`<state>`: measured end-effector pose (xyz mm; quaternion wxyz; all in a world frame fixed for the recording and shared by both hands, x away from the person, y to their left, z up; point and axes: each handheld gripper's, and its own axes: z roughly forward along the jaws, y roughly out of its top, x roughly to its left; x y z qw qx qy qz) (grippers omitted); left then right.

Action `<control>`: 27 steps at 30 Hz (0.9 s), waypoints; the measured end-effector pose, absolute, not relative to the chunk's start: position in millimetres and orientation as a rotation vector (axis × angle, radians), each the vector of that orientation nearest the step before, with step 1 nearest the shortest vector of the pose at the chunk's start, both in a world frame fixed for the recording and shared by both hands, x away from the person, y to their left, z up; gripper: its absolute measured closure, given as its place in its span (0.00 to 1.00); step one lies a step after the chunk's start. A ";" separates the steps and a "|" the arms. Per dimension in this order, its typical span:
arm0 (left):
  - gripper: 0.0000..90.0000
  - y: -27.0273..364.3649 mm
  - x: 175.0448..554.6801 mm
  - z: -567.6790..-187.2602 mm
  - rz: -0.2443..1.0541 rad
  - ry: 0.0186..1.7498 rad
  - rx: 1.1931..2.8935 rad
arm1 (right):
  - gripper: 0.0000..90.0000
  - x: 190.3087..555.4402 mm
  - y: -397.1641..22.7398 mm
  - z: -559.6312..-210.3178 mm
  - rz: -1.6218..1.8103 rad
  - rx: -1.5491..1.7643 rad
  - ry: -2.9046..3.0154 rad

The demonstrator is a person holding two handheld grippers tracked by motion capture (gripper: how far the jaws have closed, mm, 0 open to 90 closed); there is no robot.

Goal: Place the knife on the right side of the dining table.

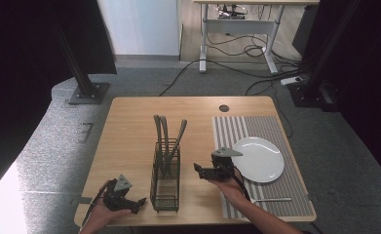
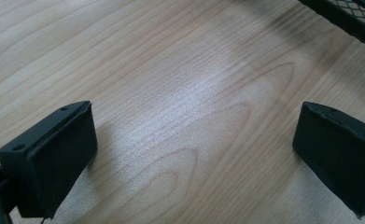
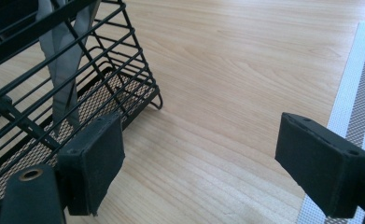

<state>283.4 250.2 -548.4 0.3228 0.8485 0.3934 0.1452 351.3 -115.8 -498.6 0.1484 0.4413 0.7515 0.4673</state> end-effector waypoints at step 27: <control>0.00 249.9 283.5 -548.4 0.381 1.031 2.228 | 0.22 379.1 -124.0 -464.0 1.538 1.186 2.106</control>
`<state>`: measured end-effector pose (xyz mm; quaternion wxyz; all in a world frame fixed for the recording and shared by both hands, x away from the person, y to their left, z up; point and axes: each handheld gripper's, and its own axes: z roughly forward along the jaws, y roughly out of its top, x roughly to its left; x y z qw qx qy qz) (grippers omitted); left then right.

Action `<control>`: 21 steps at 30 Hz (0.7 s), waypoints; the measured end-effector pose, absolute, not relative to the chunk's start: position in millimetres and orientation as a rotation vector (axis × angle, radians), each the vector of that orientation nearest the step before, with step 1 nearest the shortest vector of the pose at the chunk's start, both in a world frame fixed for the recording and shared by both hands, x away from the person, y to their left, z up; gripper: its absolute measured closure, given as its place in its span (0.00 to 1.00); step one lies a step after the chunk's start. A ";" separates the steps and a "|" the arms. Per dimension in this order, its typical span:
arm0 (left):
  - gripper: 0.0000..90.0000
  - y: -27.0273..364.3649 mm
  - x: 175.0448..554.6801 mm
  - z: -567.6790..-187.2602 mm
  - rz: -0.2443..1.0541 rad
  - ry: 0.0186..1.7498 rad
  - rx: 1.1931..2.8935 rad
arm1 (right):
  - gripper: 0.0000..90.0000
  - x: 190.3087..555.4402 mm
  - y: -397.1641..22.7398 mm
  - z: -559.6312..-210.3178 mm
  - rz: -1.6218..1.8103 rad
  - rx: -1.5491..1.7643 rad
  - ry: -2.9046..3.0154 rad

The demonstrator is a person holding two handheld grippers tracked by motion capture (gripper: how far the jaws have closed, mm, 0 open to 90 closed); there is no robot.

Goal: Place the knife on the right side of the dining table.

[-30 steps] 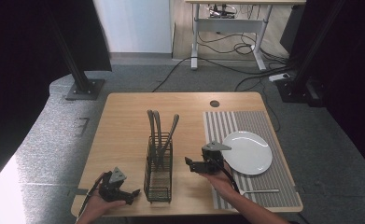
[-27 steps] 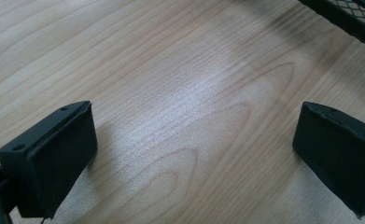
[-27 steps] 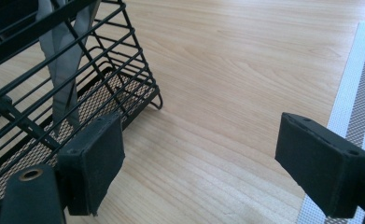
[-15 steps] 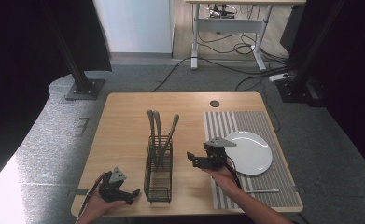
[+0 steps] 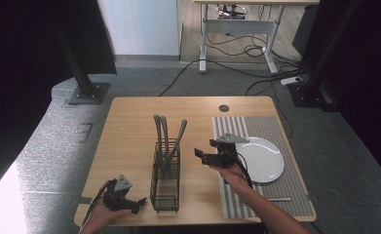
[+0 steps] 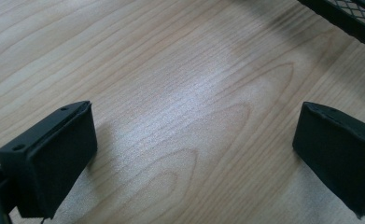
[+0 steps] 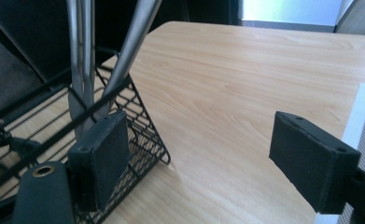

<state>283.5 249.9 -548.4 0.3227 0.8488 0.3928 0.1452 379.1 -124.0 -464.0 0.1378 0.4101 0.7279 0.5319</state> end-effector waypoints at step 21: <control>0.00 249.7 283.4 -548.5 0.381 1.032 2.227 | 0.26 409.4 -99.4 -444.2 1.606 1.143 2.145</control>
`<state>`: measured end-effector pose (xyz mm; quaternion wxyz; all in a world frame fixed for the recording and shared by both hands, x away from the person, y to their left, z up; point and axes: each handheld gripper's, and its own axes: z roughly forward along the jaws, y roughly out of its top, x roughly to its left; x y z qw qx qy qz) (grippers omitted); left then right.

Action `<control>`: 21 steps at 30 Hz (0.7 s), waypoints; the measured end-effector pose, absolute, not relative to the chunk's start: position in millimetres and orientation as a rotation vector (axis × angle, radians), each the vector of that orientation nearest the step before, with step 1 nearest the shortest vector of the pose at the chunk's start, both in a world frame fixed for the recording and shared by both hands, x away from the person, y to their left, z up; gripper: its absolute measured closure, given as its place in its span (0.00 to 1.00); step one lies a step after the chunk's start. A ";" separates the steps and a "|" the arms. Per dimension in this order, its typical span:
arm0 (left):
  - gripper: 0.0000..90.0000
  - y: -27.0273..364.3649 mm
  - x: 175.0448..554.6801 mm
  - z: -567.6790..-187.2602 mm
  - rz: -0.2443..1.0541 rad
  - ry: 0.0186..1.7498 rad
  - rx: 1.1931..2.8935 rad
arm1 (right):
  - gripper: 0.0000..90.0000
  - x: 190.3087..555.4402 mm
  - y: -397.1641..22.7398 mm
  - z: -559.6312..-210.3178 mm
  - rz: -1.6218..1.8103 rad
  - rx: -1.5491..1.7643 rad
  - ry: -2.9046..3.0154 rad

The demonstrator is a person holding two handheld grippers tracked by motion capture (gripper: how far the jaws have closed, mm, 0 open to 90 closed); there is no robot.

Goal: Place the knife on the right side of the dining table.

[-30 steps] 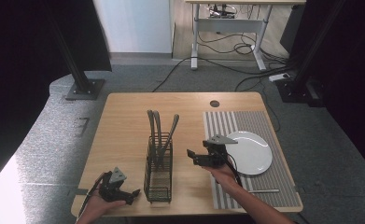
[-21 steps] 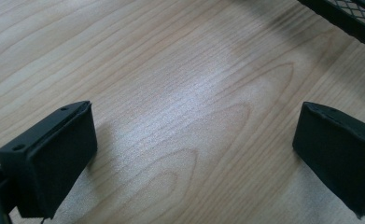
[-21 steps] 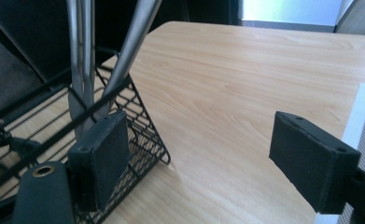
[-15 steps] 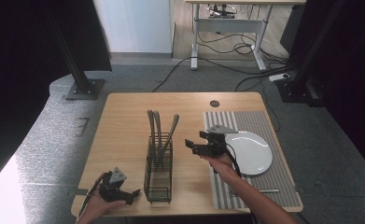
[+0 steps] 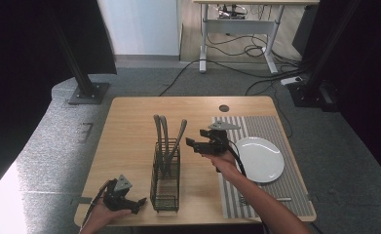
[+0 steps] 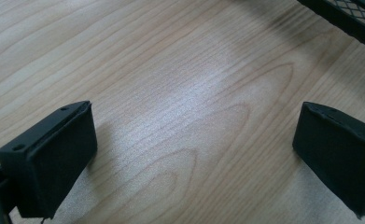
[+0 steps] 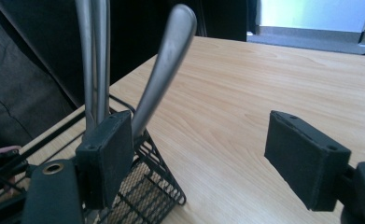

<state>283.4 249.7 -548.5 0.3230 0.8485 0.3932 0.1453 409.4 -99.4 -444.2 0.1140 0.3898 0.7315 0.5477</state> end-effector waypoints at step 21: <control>0.00 249.6 283.6 -548.4 0.380 1.028 2.229 | 0.29 435.4 -69.4 -441.8 1.612 1.078 2.188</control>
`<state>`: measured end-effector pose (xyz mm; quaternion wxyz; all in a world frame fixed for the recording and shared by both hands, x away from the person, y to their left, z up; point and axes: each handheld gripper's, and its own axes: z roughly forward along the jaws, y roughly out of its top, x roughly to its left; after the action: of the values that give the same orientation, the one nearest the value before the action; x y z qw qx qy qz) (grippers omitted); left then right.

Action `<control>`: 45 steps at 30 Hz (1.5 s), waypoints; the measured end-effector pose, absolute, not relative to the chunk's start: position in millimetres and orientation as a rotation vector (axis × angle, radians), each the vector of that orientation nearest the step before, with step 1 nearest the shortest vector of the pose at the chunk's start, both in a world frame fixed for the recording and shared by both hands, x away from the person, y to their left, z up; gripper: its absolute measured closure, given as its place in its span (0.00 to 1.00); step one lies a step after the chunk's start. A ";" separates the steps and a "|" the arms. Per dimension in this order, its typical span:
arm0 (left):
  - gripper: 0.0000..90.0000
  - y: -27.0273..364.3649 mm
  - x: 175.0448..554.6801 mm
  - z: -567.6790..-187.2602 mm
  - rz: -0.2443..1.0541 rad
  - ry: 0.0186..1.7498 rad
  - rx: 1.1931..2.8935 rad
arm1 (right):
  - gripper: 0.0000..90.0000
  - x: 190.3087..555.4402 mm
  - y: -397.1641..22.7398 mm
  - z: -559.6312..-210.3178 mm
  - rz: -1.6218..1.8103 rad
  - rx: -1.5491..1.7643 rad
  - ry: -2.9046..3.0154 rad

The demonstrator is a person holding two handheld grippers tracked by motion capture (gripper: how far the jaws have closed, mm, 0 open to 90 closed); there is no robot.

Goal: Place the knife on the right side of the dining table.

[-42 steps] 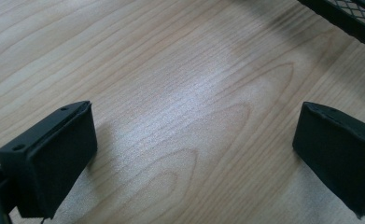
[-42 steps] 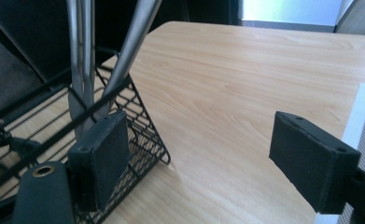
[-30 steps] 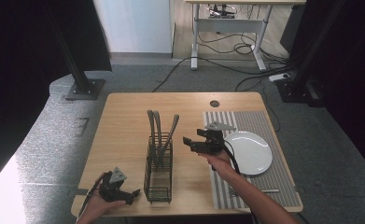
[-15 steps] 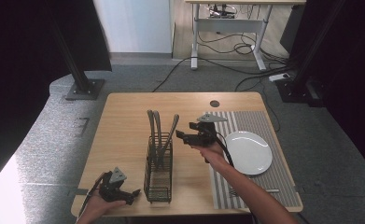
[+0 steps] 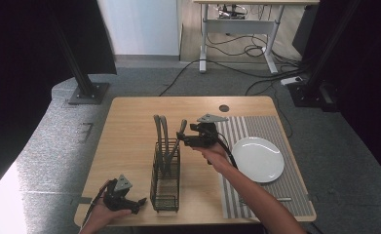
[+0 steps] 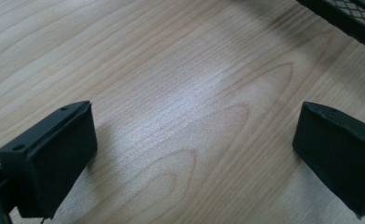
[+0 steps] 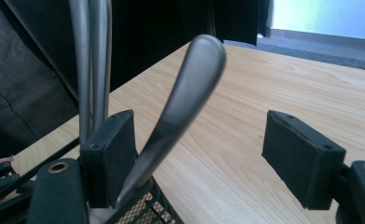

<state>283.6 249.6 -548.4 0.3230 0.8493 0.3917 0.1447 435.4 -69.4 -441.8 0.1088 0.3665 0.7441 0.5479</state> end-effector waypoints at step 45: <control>0.00 249.4 283.5 -548.4 0.375 1.022 2.233 | 0.92 428.7 -97.0 -386.2 1.962 0.937 2.115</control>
<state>283.5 249.4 -548.4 0.3230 0.8507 0.3893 0.1430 428.7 -97.0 -386.2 0.0540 0.3084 0.6962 0.6460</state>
